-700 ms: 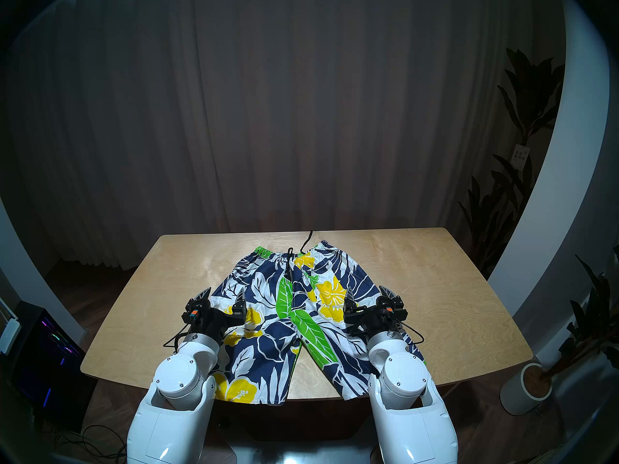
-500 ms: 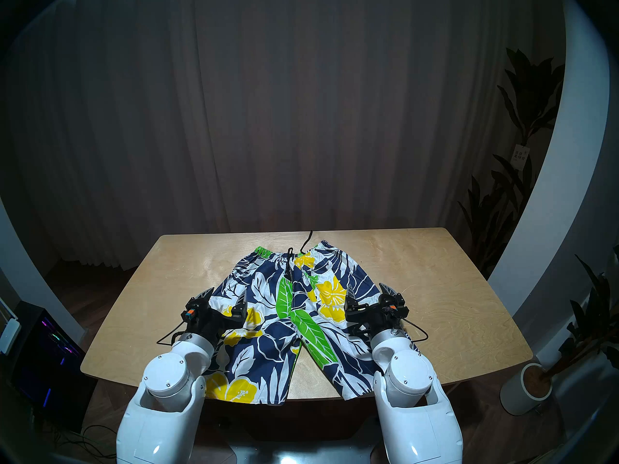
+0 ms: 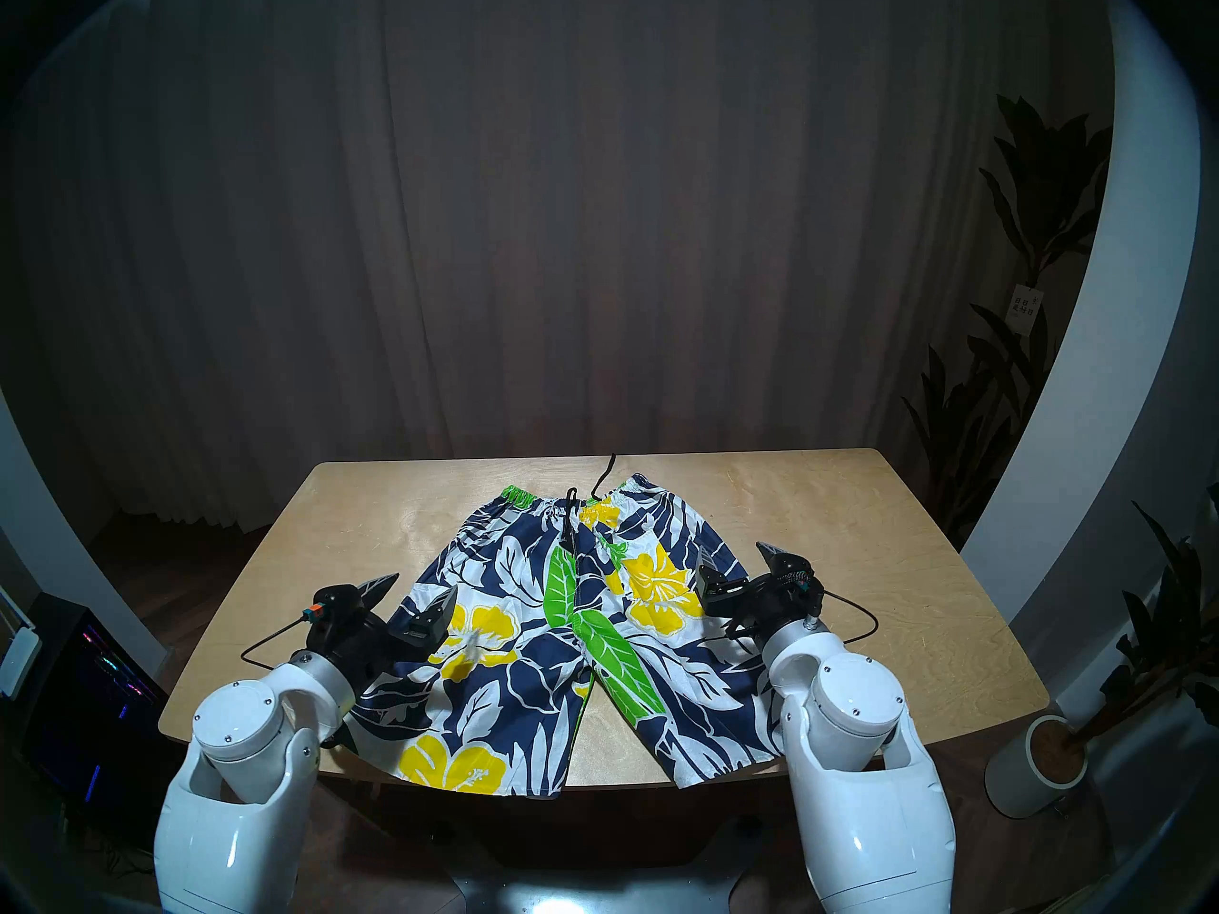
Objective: Fold the pants in half lengthwise, then in half again, and set them down flat
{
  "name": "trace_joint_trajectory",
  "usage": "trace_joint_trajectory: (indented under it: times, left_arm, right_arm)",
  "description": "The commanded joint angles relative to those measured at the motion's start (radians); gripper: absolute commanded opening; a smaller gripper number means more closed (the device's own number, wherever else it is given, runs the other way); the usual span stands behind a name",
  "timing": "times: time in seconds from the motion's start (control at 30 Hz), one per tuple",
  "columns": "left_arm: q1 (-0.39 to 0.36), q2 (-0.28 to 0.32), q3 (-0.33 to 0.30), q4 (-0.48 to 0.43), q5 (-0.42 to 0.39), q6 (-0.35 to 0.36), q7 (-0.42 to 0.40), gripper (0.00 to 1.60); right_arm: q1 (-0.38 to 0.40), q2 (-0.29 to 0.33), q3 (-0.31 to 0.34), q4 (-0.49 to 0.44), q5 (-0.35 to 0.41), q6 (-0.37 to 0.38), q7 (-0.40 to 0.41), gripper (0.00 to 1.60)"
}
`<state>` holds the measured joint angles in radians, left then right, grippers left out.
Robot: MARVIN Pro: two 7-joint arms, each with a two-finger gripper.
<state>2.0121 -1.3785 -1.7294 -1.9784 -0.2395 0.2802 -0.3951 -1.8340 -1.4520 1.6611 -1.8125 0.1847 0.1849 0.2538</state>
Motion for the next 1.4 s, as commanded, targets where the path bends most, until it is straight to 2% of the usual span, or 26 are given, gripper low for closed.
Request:
trace_joint_trajectory:
  times: [0.0, 0.33, 0.53, 0.57, 0.63, 0.67, 0.7, 0.73, 0.77, 0.8, 0.93, 1.17, 1.37]
  left_arm:
    - [-0.014, 0.077, -0.062, -0.018, -0.051, 0.056, -0.086, 1.60]
    - [-0.058, 0.149, -0.110, 0.022, -0.101, 0.166, -0.203, 1.60]
    - [-0.097, 0.197, -0.112, 0.064, -0.128, 0.240, -0.277, 1.60]
    - [-0.105, 0.204, -0.112, 0.074, -0.133, 0.253, -0.287, 1.60]
    - [-0.124, 0.222, -0.110, 0.096, -0.142, 0.281, -0.314, 1.60]
    - [-0.132, 0.231, -0.109, 0.106, -0.145, 0.292, -0.325, 1.60]
    - [-0.143, 0.241, -0.108, 0.120, -0.149, 0.309, -0.338, 1.60]
    - [-0.152, 0.250, -0.107, 0.132, -0.151, 0.319, -0.348, 1.60]
    - [-0.172, 0.269, -0.102, 0.155, -0.154, 0.345, -0.368, 1.60]
    - [-0.184, 0.279, -0.100, 0.168, -0.155, 0.357, -0.378, 1.60]
    - [-0.234, 0.310, -0.100, 0.214, -0.170, 0.406, -0.404, 1.60]
    - [-0.308, 0.380, -0.061, 0.283, -0.182, 0.496, -0.430, 1.60]
    - [-0.370, 0.410, -0.008, 0.309, -0.188, 0.531, -0.435, 1.60]
  right_arm:
    - [0.064, 0.105, 0.042, -0.017, 0.043, 0.069, 0.113, 1.60]
    - [0.109, 0.226, 0.074, 0.031, 0.073, 0.176, 0.292, 1.60]
    - [0.130, 0.310, 0.066, 0.071, 0.074, 0.167, 0.412, 1.60]
    - [0.136, 0.299, 0.071, 0.075, 0.070, 0.162, 0.407, 1.60]
    - [0.146, 0.341, 0.070, 0.094, 0.075, 0.149, 0.461, 1.60]
    - [0.152, 0.338, 0.074, 0.101, 0.075, 0.145, 0.464, 1.60]
    - [0.161, 0.361, 0.077, 0.115, 0.081, 0.138, 0.507, 1.60]
    - [0.170, 0.344, 0.086, 0.120, 0.083, 0.132, 0.483, 1.60]
    - [0.186, 0.369, 0.090, 0.145, 0.097, 0.118, 0.530, 1.60]
    - [0.194, 0.369, 0.100, 0.159, 0.099, 0.105, 0.547, 1.60]
    - [0.211, 0.362, 0.135, 0.206, 0.134, 0.079, 0.584, 1.60]
    - [0.192, 0.347, 0.178, 0.269, 0.167, 0.018, 0.625, 1.60]
    - [0.185, 0.324, 0.193, 0.292, 0.191, -0.008, 0.637, 1.60]
